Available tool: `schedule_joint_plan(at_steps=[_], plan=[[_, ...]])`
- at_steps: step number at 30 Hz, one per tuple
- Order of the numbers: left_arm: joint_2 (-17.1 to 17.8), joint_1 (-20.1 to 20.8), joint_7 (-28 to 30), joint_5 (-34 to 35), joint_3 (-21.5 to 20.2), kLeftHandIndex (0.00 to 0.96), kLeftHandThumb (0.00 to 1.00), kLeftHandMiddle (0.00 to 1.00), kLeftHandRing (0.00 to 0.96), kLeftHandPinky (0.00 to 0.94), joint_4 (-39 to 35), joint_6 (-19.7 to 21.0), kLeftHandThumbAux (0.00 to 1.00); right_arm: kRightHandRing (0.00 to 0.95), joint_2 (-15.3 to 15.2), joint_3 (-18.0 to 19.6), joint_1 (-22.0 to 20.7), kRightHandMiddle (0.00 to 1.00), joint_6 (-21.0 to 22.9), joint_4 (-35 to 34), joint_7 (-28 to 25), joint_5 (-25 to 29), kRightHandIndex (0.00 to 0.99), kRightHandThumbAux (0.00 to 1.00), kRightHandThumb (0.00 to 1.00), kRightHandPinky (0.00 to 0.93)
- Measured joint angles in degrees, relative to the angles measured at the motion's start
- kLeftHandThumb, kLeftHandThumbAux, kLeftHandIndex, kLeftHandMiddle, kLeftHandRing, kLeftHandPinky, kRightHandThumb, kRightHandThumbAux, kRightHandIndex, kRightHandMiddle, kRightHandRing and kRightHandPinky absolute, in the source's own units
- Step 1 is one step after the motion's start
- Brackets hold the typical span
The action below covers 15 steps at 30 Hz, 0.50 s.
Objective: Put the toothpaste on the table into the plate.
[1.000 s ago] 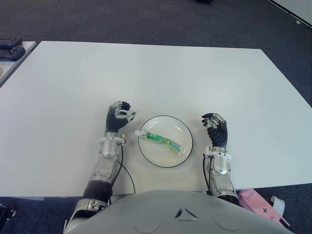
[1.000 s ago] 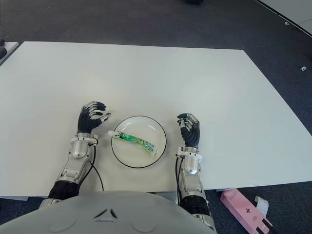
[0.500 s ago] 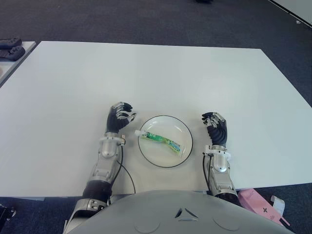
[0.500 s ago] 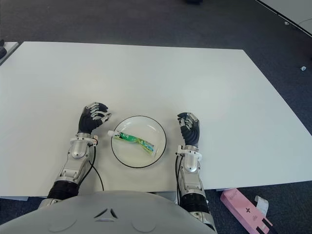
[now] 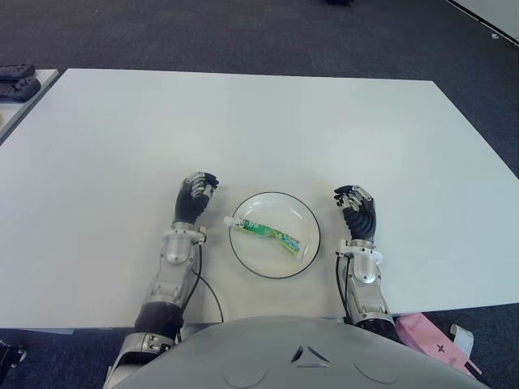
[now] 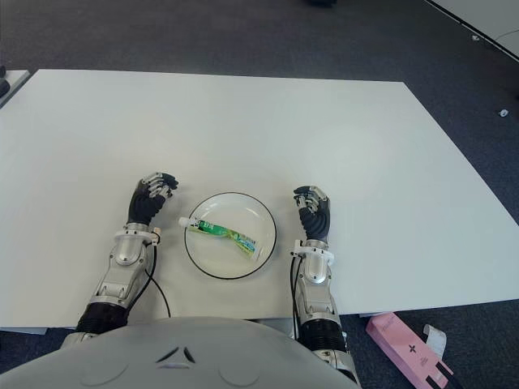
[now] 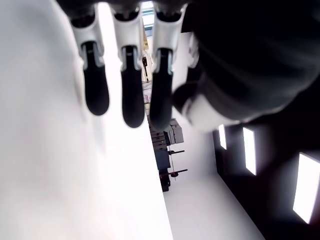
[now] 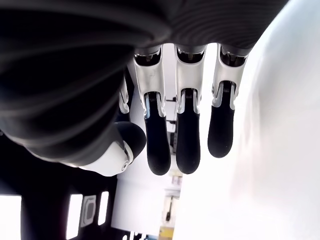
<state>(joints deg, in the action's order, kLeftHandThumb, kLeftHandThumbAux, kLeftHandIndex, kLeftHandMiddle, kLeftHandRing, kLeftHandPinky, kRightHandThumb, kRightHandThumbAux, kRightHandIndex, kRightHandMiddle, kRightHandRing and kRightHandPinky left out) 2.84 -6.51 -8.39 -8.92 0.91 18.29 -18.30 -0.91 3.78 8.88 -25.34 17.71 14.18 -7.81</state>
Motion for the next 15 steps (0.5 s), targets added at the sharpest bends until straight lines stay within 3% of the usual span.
schedule_joint_plan(at_steps=[15], plan=[[0.4, -1.3, 0.0, 0.0, 0.0, 0.424, 0.711, 0.445, 0.433, 0.451, -0.4, -1.1, 0.725, 0.471, 0.1, -0.2, 0.0, 0.481, 0.1, -0.4, 0.3, -0.4, 0.43, 0.728, 0.715, 0.463]])
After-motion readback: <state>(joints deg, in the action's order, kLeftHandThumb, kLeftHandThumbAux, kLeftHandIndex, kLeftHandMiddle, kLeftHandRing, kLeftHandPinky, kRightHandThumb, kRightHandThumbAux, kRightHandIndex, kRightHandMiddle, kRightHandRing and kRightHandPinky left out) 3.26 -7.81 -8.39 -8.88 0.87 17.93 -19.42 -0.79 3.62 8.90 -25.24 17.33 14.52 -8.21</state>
